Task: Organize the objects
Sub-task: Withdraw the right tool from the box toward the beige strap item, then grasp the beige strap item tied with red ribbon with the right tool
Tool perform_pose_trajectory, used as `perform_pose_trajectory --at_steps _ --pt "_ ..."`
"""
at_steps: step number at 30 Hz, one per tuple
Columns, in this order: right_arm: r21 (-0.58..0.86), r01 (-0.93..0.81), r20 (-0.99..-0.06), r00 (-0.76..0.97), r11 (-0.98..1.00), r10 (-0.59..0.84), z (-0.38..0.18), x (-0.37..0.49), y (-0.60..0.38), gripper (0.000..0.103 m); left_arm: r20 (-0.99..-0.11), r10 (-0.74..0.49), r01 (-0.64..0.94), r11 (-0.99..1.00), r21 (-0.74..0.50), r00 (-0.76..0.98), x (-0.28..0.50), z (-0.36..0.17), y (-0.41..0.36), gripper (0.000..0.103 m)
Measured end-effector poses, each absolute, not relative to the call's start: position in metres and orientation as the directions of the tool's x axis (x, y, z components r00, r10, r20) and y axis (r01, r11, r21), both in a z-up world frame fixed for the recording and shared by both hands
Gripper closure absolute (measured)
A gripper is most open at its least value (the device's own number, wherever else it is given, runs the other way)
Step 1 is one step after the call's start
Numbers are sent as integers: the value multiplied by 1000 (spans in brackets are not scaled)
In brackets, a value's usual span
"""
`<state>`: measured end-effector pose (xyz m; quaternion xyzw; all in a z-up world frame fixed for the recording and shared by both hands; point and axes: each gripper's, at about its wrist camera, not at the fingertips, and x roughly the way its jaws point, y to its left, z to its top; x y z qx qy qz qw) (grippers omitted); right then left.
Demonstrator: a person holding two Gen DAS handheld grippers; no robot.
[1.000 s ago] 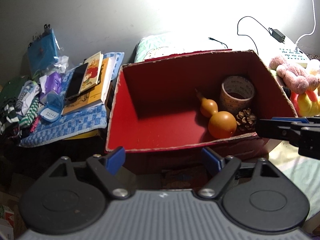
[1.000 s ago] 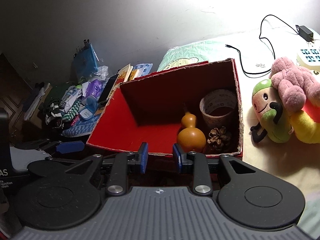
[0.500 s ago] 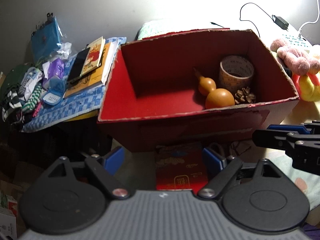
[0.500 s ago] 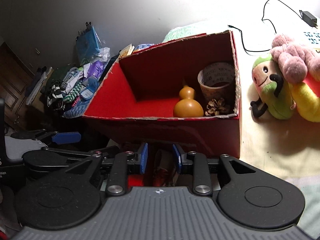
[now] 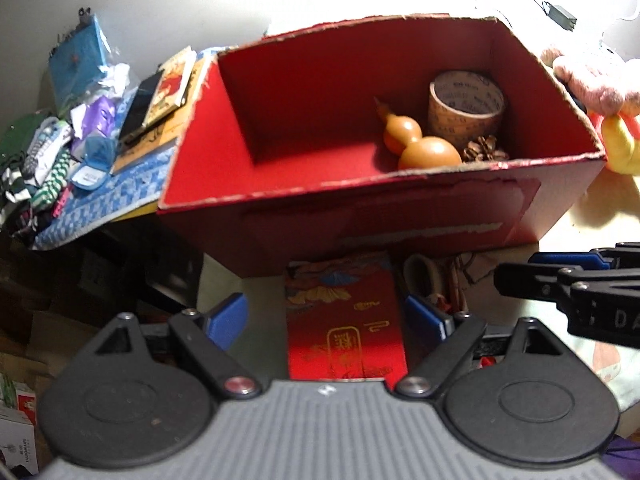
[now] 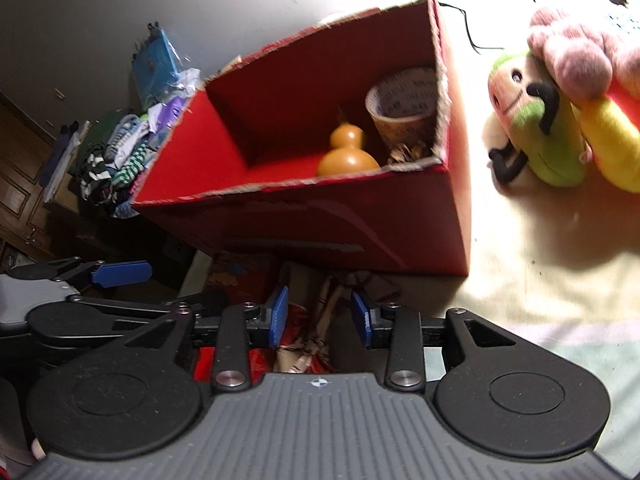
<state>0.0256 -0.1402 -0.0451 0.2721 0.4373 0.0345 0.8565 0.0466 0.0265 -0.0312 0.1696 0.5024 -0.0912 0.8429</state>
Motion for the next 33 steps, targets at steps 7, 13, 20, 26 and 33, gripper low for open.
perform_pose_trajectory --at_steps 7,13,20,26,33 --pt "532 215 -746 575 819 334 -65 24 -147 65 -899 -109 392 917 74 423 40 -40 33 20" --pt "592 226 -730 557 773 396 -78 26 -153 60 -889 -276 491 869 -69 364 28 -42 27 23" --pt "637 211 -705 550 741 449 -83 31 -154 57 -876 -397 533 821 -205 274 25 -59 18 35" --pt "626 146 -712 507 766 485 -84 40 -144 54 -882 -412 523 817 -245 230 29 -76 17 36" --pt "593 98 -735 472 799 487 -87 50 -135 47 -883 -427 512 812 -279 196 35 -89 15 35"
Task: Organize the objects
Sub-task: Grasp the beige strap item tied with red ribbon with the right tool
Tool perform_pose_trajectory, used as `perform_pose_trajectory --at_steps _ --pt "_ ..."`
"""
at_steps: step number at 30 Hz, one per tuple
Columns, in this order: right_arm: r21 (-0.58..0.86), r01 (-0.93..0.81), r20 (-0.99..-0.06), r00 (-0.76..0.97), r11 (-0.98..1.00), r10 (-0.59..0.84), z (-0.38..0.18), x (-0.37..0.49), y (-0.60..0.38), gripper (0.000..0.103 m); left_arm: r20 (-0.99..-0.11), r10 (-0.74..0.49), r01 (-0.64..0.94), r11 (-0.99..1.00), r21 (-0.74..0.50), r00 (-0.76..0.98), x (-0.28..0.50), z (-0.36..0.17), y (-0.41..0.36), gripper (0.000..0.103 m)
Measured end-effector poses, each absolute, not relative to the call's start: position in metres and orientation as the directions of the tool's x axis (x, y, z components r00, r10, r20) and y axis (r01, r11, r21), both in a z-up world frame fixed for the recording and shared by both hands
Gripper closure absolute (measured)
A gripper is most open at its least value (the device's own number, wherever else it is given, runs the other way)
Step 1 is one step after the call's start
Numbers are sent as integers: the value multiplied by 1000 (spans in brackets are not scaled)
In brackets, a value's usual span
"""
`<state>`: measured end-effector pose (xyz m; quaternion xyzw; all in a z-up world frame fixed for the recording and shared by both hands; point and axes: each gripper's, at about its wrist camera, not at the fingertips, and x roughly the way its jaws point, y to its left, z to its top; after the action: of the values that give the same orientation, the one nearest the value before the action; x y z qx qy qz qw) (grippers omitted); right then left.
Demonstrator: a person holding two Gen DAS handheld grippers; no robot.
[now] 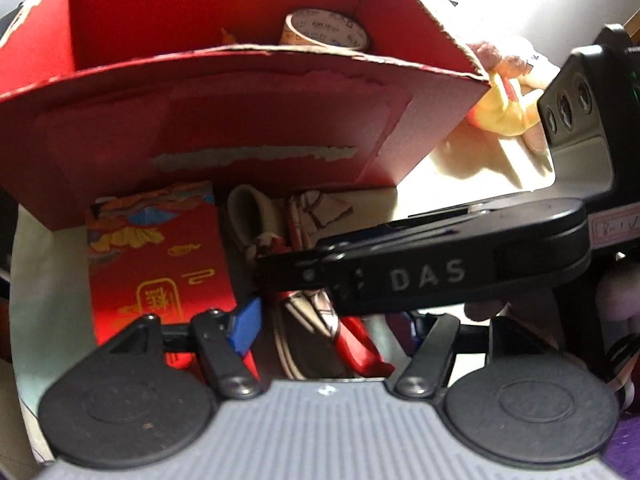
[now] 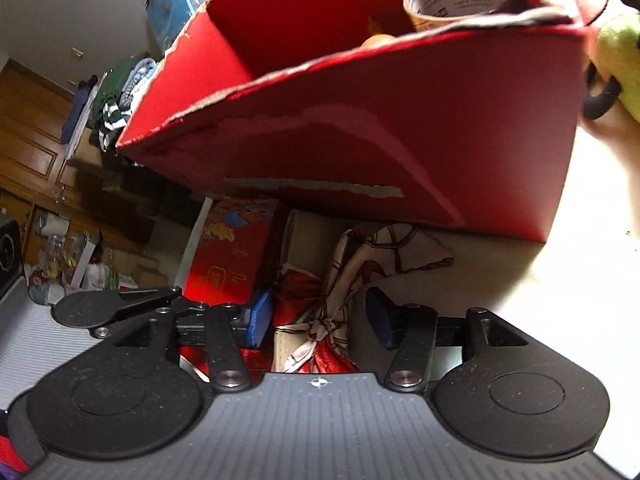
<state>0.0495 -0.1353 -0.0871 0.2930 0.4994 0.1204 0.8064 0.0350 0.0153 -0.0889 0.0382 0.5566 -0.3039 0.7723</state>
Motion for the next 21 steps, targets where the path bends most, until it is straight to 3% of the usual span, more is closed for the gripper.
perform_pose_trajectory --at_steps 15,20,21 --pt "677 132 -699 426 724 575 -105 32 -154 49 -896 -395 567 793 -221 203 39 -101 -5 34" --pt "683 142 -692 439 716 573 -105 33 -156 52 -896 -397 565 794 -227 199 40 -104 -5 37" --pt "693 147 -685 439 706 581 -107 33 -158 57 -897 -394 566 793 -223 200 40 -104 -5 38"
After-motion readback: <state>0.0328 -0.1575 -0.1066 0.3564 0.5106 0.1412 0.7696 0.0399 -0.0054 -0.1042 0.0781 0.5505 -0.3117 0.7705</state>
